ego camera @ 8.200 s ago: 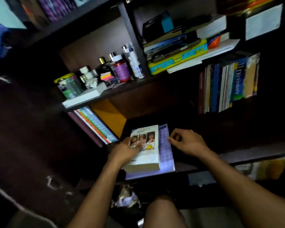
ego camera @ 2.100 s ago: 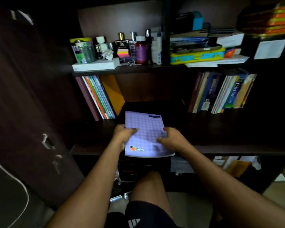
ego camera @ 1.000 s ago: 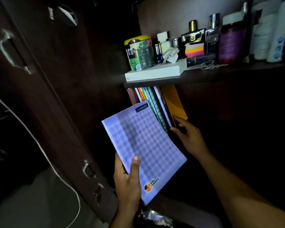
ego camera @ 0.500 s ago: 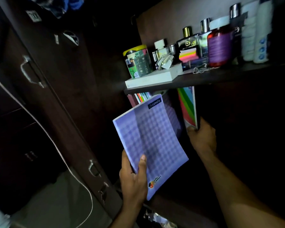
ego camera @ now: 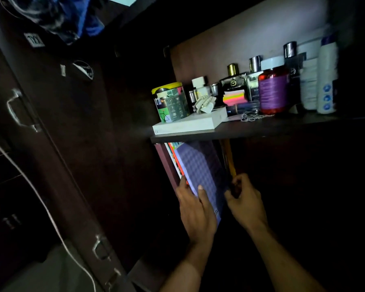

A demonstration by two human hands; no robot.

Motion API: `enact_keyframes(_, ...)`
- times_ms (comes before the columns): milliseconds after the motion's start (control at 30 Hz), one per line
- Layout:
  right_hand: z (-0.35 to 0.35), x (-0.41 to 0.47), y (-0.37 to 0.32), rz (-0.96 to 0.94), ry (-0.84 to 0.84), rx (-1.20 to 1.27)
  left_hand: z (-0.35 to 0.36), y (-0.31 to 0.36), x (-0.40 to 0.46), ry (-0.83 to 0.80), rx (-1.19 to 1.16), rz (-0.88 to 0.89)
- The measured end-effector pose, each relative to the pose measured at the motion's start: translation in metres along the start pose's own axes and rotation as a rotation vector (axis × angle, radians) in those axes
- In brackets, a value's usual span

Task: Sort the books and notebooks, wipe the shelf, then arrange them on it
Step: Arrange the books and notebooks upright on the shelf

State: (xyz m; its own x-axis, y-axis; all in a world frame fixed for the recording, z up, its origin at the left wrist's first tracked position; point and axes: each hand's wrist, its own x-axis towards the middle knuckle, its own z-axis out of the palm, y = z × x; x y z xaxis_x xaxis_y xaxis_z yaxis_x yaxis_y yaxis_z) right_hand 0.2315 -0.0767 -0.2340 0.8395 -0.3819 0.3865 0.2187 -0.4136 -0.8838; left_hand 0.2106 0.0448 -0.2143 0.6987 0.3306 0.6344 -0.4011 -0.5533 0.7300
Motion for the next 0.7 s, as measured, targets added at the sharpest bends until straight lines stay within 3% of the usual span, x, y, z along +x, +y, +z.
enact_keyframes(267, 0.016, -0.002, 0.004, -0.133, -0.175, -0.006, 0.002, -0.019, -0.004, -0.093, 0.046, 0.108)
enact_keyframes(567, 0.014, -0.007, 0.009, -0.161, -0.264, -0.001, 0.014, -0.039, 0.012, -0.147, -0.15, -0.059)
enact_keyframes(700, 0.016, -0.008, 0.01, -0.189, -0.267, 0.033, 0.017, -0.046, 0.009, -0.115, -0.164, 0.072)
